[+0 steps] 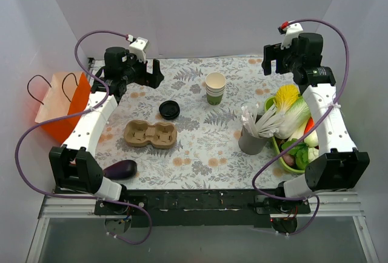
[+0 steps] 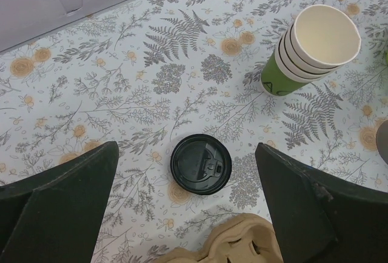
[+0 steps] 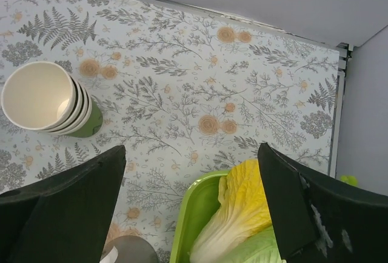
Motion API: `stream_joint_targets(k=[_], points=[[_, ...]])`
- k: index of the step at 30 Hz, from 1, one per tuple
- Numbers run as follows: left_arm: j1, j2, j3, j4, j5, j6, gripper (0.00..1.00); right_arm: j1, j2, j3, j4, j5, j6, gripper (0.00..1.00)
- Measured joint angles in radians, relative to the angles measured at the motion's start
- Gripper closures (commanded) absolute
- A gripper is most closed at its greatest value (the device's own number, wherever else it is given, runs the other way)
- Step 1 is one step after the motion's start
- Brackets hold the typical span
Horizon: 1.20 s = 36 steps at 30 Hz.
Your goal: Pack the takeout coffee
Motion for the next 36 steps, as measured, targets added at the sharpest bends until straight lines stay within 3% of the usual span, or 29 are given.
stream_joint_targets(k=[3, 8, 12, 18, 24, 36], points=[[0.0, 0.0, 0.0, -0.005, 0.011, 0.0, 0.02, 0.0, 0.013, 0.011, -0.01, -0.044, -0.005, 0.05], [0.0, -0.01, 0.0, -0.014, 0.042, -0.023, 0.02, 0.009, 0.066, 0.079, -0.044, -0.259, -0.145, 0.11], [0.0, -0.027, 0.0, -0.033, 0.078, -0.045, 0.02, 0.105, 0.17, 0.201, -0.087, -0.323, -0.25, 0.33], [0.0, -0.071, -0.006, -0.094, 0.103, -0.05, 0.02, 0.267, 0.435, 0.474, -0.268, -0.358, -0.462, 0.5], [0.0, -0.117, -0.061, -0.105, 0.111, -0.072, 0.02, 0.317, 0.655, 0.645, -0.432, -0.368, -0.605, 0.49], [0.0, -0.129, -0.095, -0.115, 0.108, -0.072, 0.02, 0.343, 0.666, 0.588, -0.527, -0.402, -0.729, 0.51]])
